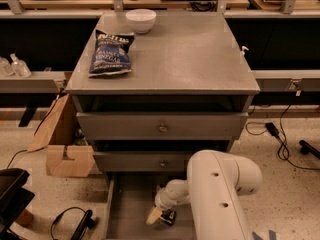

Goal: Pick rxbar chocolate from bottom drawer and place on counter

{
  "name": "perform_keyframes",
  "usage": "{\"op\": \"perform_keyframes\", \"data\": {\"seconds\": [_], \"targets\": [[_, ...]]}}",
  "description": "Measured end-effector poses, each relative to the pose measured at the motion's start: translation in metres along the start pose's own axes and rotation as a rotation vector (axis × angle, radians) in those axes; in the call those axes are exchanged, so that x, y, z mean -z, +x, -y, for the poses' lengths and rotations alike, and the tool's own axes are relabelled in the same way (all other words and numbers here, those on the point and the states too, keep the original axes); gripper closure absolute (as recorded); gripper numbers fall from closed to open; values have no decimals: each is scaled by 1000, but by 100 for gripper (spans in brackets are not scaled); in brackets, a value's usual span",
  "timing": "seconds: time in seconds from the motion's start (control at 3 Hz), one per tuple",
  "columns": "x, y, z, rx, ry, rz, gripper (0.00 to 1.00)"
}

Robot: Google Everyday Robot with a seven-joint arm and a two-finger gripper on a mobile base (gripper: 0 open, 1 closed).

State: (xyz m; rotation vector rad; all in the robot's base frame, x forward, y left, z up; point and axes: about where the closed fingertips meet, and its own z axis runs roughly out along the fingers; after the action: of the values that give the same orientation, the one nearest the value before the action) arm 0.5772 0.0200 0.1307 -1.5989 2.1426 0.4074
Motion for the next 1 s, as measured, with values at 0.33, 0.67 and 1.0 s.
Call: {"op": "perform_keyframes", "data": {"seconds": [0.33, 0.67, 1.0], "targets": [[3, 21, 3, -1, 2, -69, 0], [1, 53, -8, -16, -7, -152, 0], [-5, 72, -22, -30, -25, -192, 0]]}}
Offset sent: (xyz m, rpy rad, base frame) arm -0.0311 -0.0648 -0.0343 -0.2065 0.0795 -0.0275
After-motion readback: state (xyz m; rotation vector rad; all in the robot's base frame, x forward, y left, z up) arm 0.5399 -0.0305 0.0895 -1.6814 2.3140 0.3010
